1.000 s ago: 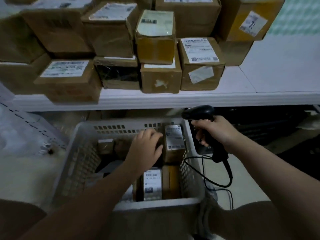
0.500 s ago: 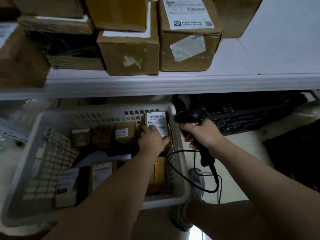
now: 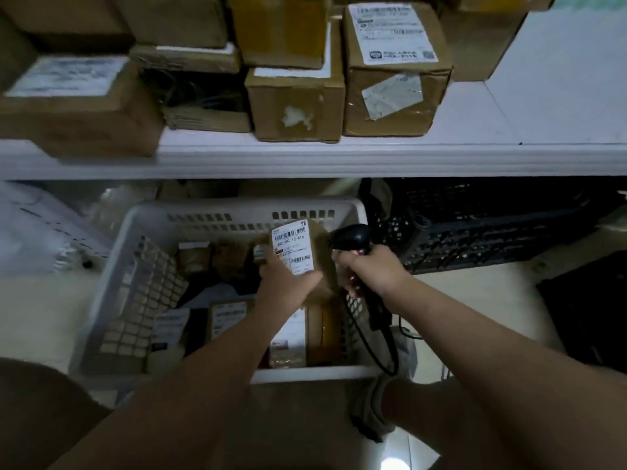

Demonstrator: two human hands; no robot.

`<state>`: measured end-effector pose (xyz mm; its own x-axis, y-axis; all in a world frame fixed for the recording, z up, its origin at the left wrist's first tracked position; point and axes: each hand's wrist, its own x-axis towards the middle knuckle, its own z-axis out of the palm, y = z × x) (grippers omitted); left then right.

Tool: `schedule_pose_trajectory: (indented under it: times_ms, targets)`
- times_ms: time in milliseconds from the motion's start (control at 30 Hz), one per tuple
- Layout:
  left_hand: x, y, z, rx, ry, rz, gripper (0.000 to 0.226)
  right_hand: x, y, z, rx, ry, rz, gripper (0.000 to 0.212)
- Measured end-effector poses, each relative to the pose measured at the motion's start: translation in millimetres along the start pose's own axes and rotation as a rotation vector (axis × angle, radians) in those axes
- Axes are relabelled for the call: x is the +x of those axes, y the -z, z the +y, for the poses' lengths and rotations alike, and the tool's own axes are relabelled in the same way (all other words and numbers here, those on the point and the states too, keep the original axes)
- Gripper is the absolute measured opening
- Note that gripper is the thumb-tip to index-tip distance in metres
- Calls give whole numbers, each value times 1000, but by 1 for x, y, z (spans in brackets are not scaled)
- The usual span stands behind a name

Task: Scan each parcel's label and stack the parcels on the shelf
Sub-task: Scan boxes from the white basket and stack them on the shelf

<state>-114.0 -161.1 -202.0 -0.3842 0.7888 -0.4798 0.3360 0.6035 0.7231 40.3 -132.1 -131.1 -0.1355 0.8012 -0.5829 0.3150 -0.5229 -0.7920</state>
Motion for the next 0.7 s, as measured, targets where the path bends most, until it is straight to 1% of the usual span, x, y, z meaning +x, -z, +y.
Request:
schedule_pose_trajectory:
  times_ms: [67, 133, 167, 233, 267, 300, 333, 367, 433, 500, 533, 633, 700]
  targets:
    - [-16, 25, -6, -11, 24, 42, 117, -10, -18, -1, -30, 63, 0, 20]
    - [-31, 52, -10, -70, 49, 72, 112, -25, -32, -8, -32, 96, -25, 25]
    - [-38, 66, -11, -135, 44, 56, 106, -32, -39, -12, -10, 104, -49, 25]
    - [-52, 91, -14, -265, -12, -10, 81, -50, -50, -23, 39, 126, -101, 27]
    - [-60, 102, -14, -301, -52, -48, 71, -58, -55, -27, 58, 140, -131, 32]
    - [-66, 112, -14, -320, -84, -74, 70, -65, -61, -30, 69, 162, -155, 39]
    - [-72, 121, -14, -345, -121, -84, 75, -72, -67, -33, 72, 193, -165, 44]
    - [-77, 130, -14, -367, -155, -84, 75, -77, -73, -34, 80, 231, -164, 46]
    - [-86, 149, -10, -432, -209, -113, 58, -88, -86, -37, 184, 293, -175, 39]
    - [-91, 169, -5, -548, -199, -160, 33, -95, -96, -41, 302, 348, -214, 32]
    - [-93, 179, -4, -592, -196, -177, 24, -97, -100, -43, 310, 382, -220, 32]
    - [-95, 200, -10, -572, -188, -199, 16, -100, -106, -47, 260, 435, -260, 31]
    - [-96, 206, -16, -527, -172, -169, 19, -101, -108, -50, 201, 429, -288, 27]
